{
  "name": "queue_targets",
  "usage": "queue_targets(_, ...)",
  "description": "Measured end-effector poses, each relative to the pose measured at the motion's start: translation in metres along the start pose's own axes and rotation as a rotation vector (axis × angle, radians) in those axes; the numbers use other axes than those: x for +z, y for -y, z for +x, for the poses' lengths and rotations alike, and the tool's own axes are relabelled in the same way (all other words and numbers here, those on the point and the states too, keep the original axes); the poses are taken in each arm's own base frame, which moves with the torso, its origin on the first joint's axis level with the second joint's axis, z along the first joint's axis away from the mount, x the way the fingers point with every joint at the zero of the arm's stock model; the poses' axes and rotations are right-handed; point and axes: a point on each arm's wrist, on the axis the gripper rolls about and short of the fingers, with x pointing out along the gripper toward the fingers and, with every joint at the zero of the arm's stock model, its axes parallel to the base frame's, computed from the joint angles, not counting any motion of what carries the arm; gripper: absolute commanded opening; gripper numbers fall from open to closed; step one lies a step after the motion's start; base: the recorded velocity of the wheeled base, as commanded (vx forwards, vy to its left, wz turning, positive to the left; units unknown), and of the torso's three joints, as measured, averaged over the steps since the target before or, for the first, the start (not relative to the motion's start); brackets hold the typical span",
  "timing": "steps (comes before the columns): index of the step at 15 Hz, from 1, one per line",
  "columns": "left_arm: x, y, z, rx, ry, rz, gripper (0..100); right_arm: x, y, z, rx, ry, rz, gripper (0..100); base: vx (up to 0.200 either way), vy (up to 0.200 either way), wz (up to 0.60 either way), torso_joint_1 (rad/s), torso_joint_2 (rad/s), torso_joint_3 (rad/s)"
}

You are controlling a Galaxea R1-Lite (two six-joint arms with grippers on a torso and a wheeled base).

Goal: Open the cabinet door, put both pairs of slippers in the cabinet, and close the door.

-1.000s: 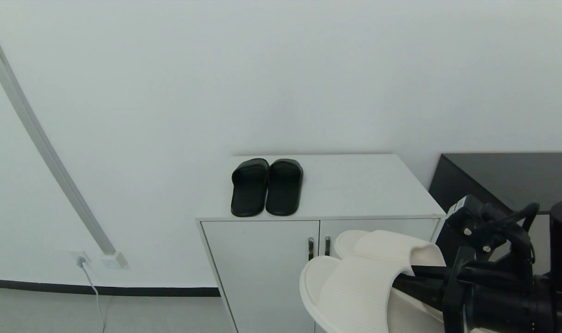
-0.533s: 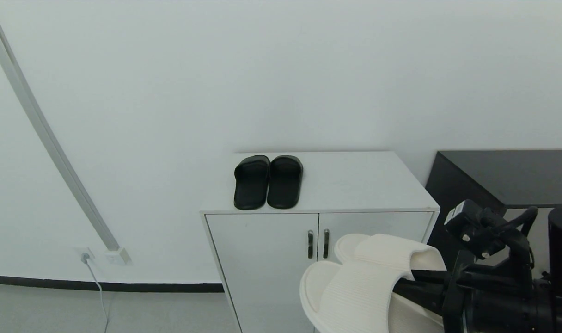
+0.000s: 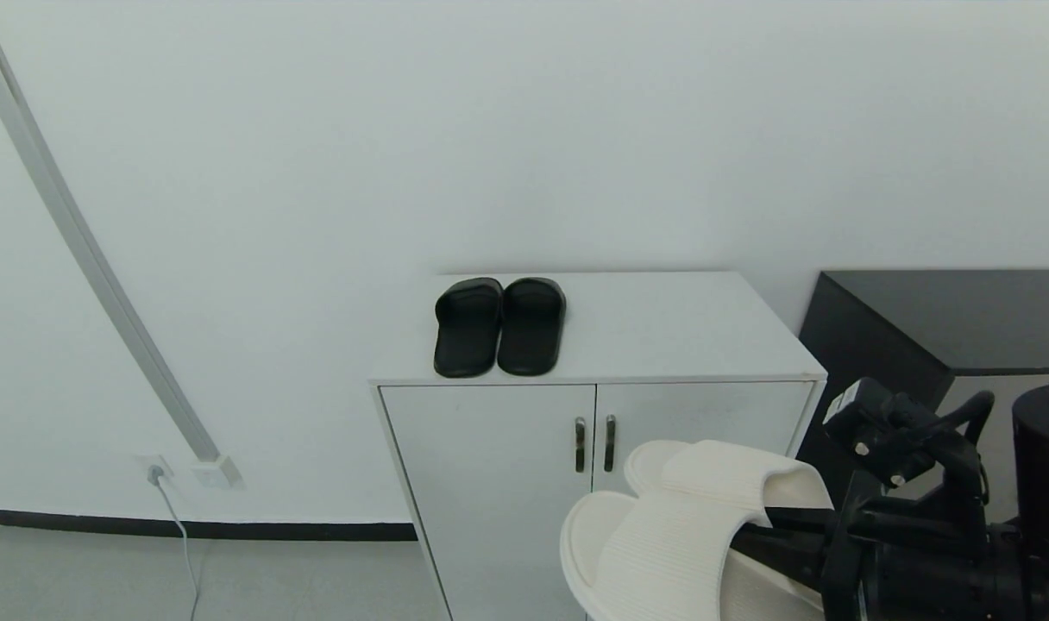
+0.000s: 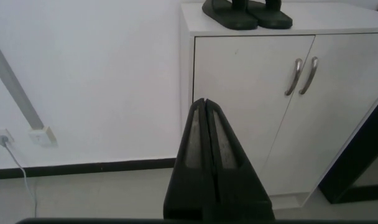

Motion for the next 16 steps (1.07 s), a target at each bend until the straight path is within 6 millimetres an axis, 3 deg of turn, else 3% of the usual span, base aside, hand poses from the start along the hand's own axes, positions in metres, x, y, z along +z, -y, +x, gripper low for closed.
queue_targets(16,0.0,0.0,0.0,0.0,0.0,0.0,0,-0.0021,0.0002,-0.0011,0.0,-0.004,0.002,0,0.0,0.0,0.0,-0.189,0.51,0.319)
